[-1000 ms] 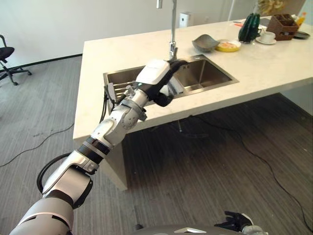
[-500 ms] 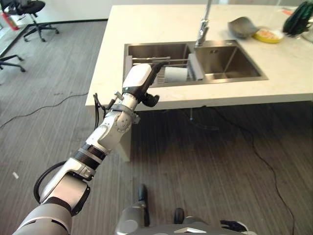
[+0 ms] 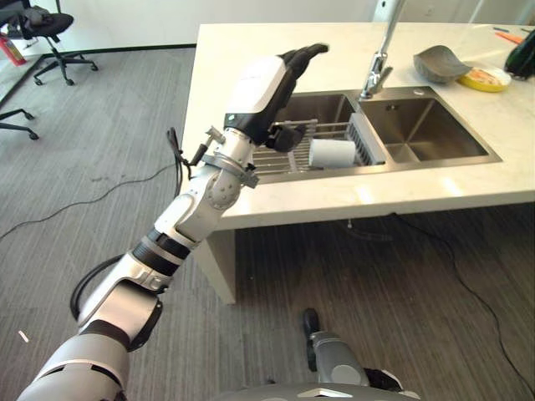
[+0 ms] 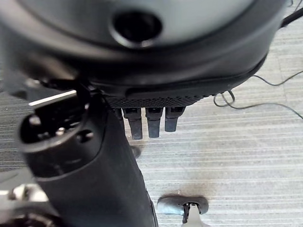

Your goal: Place the dishes in the dishwasher.

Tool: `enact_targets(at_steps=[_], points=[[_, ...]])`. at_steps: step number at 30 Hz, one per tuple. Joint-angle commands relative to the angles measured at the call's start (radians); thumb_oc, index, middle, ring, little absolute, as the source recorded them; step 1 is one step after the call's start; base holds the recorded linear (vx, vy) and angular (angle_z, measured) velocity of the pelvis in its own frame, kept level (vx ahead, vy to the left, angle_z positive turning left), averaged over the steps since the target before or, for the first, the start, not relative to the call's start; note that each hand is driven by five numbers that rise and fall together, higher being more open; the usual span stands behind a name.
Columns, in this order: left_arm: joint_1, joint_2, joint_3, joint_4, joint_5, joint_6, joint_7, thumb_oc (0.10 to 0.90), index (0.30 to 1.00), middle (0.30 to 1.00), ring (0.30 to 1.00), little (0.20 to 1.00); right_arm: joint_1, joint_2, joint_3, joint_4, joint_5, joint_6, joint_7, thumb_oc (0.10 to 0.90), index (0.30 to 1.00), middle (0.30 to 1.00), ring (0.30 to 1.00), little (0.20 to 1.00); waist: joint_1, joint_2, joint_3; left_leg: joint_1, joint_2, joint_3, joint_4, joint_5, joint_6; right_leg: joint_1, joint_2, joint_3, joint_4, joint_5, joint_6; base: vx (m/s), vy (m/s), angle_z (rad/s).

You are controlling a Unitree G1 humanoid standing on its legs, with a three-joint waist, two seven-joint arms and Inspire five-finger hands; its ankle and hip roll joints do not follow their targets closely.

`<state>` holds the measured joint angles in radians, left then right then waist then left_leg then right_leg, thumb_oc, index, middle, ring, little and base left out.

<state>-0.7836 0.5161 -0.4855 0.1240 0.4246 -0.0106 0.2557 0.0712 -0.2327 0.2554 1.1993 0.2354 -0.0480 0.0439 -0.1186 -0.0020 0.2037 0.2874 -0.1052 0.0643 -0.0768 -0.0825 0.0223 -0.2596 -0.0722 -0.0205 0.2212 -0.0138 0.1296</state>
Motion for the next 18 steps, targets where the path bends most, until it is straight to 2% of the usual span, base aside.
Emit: enact_targets(at_steps=[1,7,10,18], points=[[-0.074,0.015,0.098,-0.032,0.012,-0.046,0.036,0.800,0.900,0.900,0.900,0.900,-0.026,-0.042,-0.016,0.024,-0.006,-0.033,-0.002,0.800,0.900,0.900,0.900,0.900,0.021,-0.020,-0.093,-0.118,0.121,-0.005,-0.010,0.067,-0.071,0.290,-0.037,0.006,-0.260,0.113,0.025,0.12,-0.101,0.49],[-0.056,0.023,0.099,-0.058,0.048,-0.051,0.018,0.800,0.900,0.900,0.900,0.900,-0.023,-0.055,-0.062,0.043,0.028,-0.031,-0.015,0.800,0.900,0.900,0.900,0.900,0.019,-0.015,-0.101,-0.124,0.132,-0.015,-0.010,0.069,-0.089,0.341,-0.033,-0.020,-0.308,0.102,0.017,0.05,-0.072,0.01],[-0.061,0.038,0.052,-0.093,0.140,-0.065,-0.011,0.800,0.900,0.900,0.900,0.900,-0.036,-0.056,-0.052,0.034,0.026,-0.034,-0.010,0.800,0.900,0.900,0.900,0.900,0.013,-0.012,-0.097,-0.127,0.139,-0.022,-0.010,0.072,-0.097,0.341,-0.026,-0.022,-0.307,0.101,0.004,0.03,-0.073,-0.25],[-0.033,0.039,0.022,-0.155,0.184,-0.080,-0.052,0.800,0.900,0.900,0.900,0.900,-0.051,-0.054,-0.046,0.008,0.033,-0.041,-0.014,0.800,0.900,0.900,0.900,0.900,0.011,-0.008,-0.092,-0.130,0.146,-0.017,-0.010,0.071,-0.101,0.336,-0.015,-0.019,-0.307,0.094,-0.003,0.01,-0.031,0.01]])
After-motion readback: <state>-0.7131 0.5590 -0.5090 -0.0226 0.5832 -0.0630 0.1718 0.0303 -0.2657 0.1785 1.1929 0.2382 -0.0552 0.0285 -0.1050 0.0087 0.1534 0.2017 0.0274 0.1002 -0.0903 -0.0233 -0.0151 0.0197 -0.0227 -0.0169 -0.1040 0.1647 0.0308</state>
